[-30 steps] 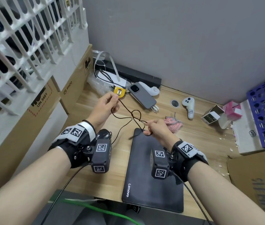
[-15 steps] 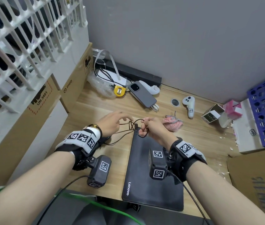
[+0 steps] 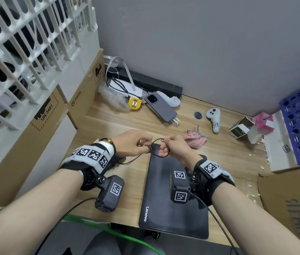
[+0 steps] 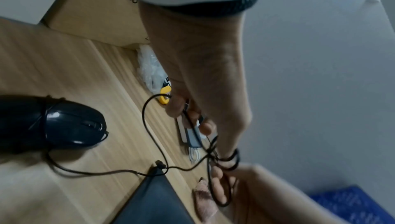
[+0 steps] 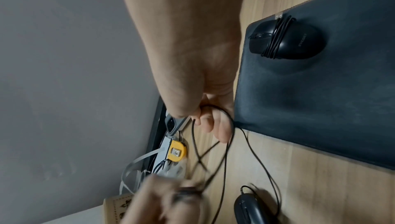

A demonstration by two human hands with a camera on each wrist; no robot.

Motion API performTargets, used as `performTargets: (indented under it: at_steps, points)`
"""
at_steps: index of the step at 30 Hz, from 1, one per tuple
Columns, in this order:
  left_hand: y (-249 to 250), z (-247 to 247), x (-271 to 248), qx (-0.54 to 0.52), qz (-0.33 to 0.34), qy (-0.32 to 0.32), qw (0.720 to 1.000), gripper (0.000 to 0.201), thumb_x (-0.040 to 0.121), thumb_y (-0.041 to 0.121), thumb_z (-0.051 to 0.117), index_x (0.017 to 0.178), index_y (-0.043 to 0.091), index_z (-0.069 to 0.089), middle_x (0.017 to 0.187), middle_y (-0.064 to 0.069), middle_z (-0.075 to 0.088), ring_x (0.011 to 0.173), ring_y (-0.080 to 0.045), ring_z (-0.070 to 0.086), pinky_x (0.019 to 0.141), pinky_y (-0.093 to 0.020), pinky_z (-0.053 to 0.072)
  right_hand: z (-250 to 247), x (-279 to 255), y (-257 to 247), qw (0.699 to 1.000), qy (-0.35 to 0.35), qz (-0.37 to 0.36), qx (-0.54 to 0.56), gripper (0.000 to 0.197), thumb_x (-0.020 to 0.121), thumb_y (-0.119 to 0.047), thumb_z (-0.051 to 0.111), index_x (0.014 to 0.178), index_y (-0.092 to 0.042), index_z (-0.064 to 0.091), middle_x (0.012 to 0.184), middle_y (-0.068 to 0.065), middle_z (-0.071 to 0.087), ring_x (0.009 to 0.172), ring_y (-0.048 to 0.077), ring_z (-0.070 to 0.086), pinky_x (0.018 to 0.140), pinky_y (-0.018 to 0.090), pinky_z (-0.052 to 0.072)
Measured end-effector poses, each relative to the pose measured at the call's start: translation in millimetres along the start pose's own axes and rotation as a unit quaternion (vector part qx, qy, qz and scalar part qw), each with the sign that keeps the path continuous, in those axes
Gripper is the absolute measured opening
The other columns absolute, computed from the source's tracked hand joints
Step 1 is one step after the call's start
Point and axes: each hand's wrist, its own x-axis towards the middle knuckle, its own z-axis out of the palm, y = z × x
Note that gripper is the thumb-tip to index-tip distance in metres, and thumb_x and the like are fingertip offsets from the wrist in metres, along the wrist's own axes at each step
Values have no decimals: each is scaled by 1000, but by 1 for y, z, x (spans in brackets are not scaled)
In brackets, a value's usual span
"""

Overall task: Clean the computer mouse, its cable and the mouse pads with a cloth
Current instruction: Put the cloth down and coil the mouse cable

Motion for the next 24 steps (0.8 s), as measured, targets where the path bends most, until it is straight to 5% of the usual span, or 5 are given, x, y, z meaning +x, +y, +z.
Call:
performTargets:
  at_steps: [4,11,17,20,24]
  points:
    - [-4,-9,-1,-245,-73,95,962,33,95,35,56,71,17,43,67,5,59,65,-18,62,68,-31,53,-1,0,7,998,13,-1,-59,19,101,-5,35,91,-1,50,63,10,48,40,14,52,40,23,50]
    - [-4,-12,-2,-441,-108,209,866,16,93,-4,52,98,10,50,84,-8,54,65,-19,60,65,-30,57,3,-1,6,987,-26,-26,-157,28,101,-2,29,87,-7,52,56,5,46,45,17,49,39,22,48]
    - [-5,-20,-8,-169,-192,-1,967,30,97,36,48,81,25,72,65,10,56,62,-5,45,57,-20,33,0,0,9,946,-32,-74,-314,37,96,-6,34,71,-22,55,60,-1,52,56,15,51,62,27,47]
    - [-6,-13,-2,-18,-174,59,983,31,87,45,63,64,25,71,54,15,59,59,-4,49,57,-24,37,-1,-2,3,931,-12,-102,-349,34,95,-8,36,71,-20,57,62,-7,52,62,12,48,51,12,35]
    - [-6,-11,1,-240,-125,139,953,28,95,32,57,70,25,68,67,17,68,70,6,58,74,-18,44,-5,-4,1,920,-24,-139,-366,30,97,-9,38,78,-16,61,64,-6,53,62,11,47,51,5,34]
